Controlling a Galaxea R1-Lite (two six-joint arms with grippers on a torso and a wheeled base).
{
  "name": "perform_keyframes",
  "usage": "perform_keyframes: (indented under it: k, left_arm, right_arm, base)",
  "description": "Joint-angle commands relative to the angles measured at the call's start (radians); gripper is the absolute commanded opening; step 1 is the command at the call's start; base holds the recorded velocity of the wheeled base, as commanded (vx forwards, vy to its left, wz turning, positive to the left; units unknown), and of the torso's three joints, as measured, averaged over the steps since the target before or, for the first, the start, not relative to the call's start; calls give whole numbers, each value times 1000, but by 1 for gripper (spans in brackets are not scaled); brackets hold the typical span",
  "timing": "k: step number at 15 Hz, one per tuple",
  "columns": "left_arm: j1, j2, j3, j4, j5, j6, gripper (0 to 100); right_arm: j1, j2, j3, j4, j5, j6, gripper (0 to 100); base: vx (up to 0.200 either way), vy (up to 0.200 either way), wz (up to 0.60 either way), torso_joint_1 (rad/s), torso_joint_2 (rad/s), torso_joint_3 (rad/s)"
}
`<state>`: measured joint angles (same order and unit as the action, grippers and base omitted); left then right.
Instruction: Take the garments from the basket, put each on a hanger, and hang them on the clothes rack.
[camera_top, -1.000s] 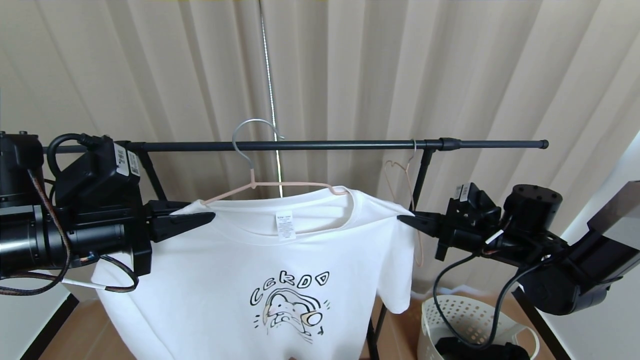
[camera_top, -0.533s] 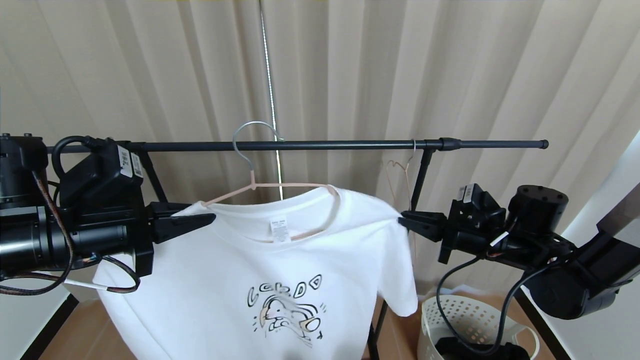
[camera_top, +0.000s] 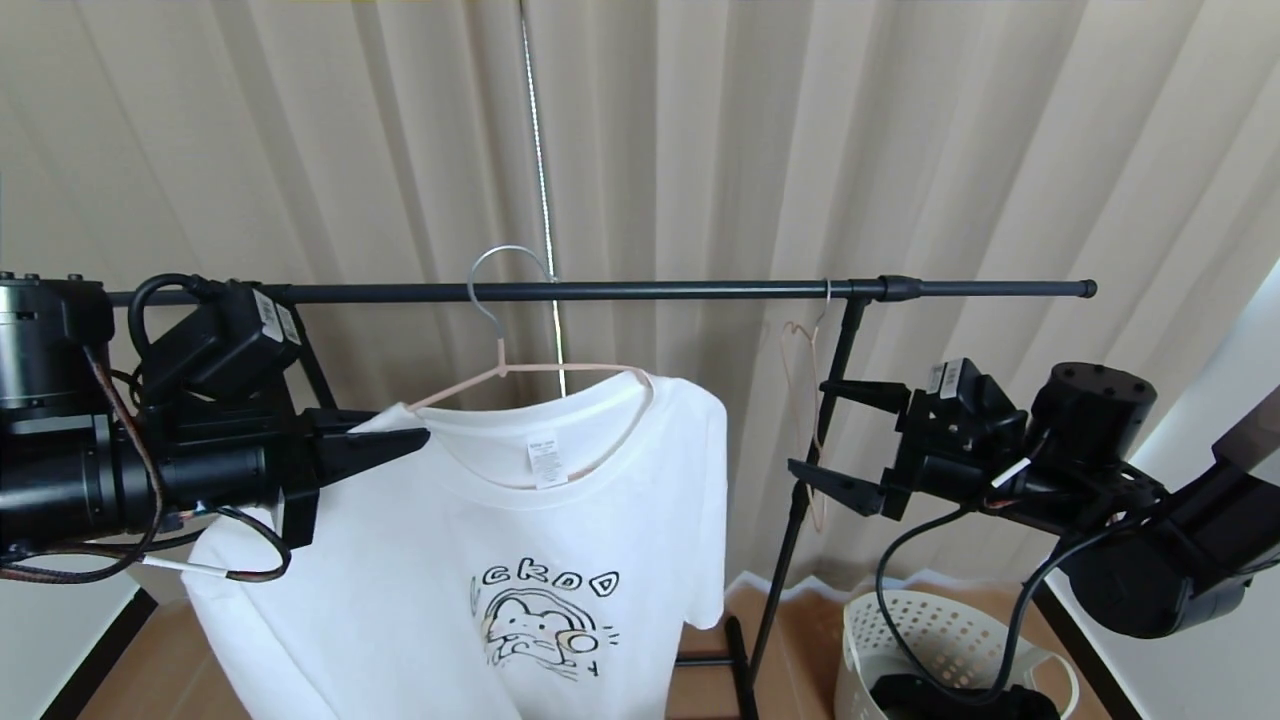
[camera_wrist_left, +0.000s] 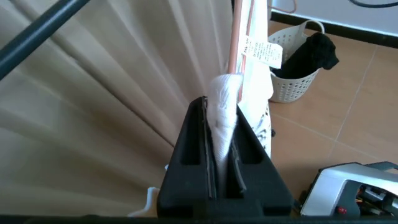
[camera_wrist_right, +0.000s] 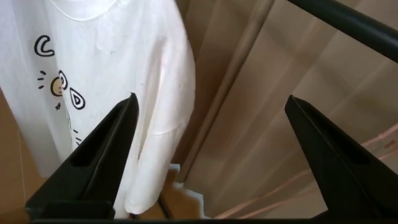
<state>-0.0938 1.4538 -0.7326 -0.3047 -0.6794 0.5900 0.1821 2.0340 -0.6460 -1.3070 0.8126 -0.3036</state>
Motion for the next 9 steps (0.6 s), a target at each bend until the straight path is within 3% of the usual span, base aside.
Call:
perform_keyframes:
  k: [1, 5, 9]
  left_arm:
    - [-6, 39, -5, -2, 32, -22, 0]
    - [-38, 126, -27, -70, 123, -133, 0]
    - [-80, 250, -33, -252, 288, -280, 0]
  right_arm:
    - [8, -28, 5, 0, 0, 0, 100]
    - [22, -29, 9, 0, -1, 0, 100]
    - [22, -29, 9, 2, -1, 0, 100]
  base:
    - [0, 0, 0, 0, 0, 0]
    - [0, 0, 0, 0, 0, 0]
    - [0, 0, 0, 0, 0, 0]
